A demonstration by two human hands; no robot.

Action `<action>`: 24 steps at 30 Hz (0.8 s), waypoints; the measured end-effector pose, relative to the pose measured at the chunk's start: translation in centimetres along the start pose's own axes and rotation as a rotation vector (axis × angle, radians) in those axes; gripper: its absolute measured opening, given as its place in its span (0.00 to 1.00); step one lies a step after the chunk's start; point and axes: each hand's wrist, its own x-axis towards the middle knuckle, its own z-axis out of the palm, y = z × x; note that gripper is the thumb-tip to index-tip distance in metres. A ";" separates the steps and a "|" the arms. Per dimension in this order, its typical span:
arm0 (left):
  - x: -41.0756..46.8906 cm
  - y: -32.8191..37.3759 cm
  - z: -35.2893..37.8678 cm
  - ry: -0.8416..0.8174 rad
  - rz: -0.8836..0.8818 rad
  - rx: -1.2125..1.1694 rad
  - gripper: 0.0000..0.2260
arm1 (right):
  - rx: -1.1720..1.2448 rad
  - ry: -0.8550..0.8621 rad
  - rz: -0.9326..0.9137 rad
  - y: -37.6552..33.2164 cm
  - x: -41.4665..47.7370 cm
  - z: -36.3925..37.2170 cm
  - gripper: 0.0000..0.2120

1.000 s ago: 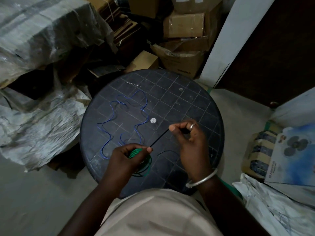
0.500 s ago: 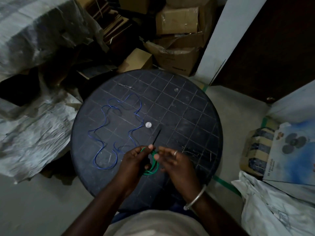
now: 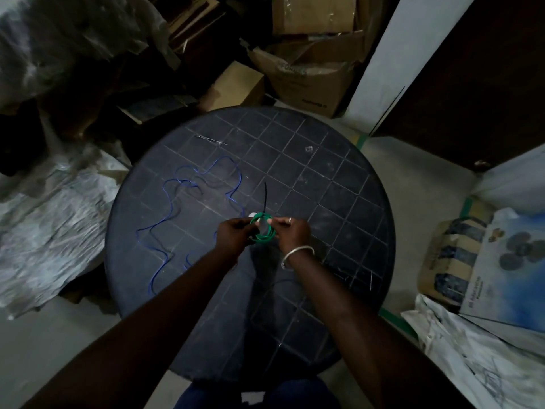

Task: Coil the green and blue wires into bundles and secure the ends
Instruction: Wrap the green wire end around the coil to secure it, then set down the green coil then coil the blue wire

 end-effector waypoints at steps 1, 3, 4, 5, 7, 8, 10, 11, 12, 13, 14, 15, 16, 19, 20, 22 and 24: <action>1.5 -0.5 0.0 0.018 0.009 0.057 0.12 | -0.001 -0.005 0.019 0.7 1.5 0.6 0.12; 4.5 -1.9 0.0 0.051 0.006 0.135 0.14 | -0.037 -0.031 0.047 3.3 4.8 1.7 0.13; 5.6 -2.2 0.3 0.058 -0.017 0.146 0.15 | -0.048 -0.052 0.051 4.5 6.3 2.2 0.13; 7.0 -2.9 0.7 0.064 -0.032 0.155 0.15 | -0.053 -0.072 0.072 5.1 7.4 2.4 0.14; 8.3 -2.9 1.7 0.105 -0.046 0.237 0.13 | -0.037 -0.080 0.158 4.7 8.3 2.1 0.12; 8.8 -2.8 2.1 0.141 -0.036 0.303 0.13 | -0.032 -0.085 0.196 4.6 8.8 1.9 0.09; 9.6 -2.9 2.6 0.160 -0.030 0.375 0.15 | -0.037 -0.086 0.202 4.6 10.1 1.8 0.06; 10.1 -3.1 2.8 0.147 -0.028 0.393 0.15 | -0.053 -0.079 0.212 3.9 10.1 1.6 0.07; 10.3 -3.3 2.8 0.141 -0.023 0.411 0.16 | -0.096 -0.094 0.221 3.6 10.4 1.5 0.08; 10.3 -3.3 2.9 0.139 -0.018 0.428 0.16 | -0.174 -0.132 0.234 4.4 11.4 1.5 0.11; 9.9 -3.1 2.8 0.144 -0.017 0.431 0.16 | -0.222 -0.164 0.246 5.8 12.8 1.6 0.15; 9.3 -3.0 2.6 0.160 0.001 0.428 0.15 | -0.236 -0.177 0.255 6.3 13.2 1.6 0.18; 8.3 -2.6 2.3 0.195 0.033 0.430 0.13 | -0.224 -0.142 0.247 5.4 12.1 1.4 0.21; 4.2 -3.4 0.0 0.339 0.186 0.522 0.09 | -0.213 -0.018 0.168 3.5 7.3 0.5 0.14; 2.7 -4.5 -1.1 0.370 0.241 0.584 0.09 | -0.250 0.025 0.120 3.4 5.3 0.2 0.11; -0.4 -7.4 -3.7 0.403 0.306 0.729 0.09 | -0.358 0.147 0.020 4.9 2.1 0.3 0.11; -3.5 -10.2 -6.3 0.387 0.329 0.847 0.12 | -0.425 0.138 -0.013 7.2 -0.4 1.8 0.16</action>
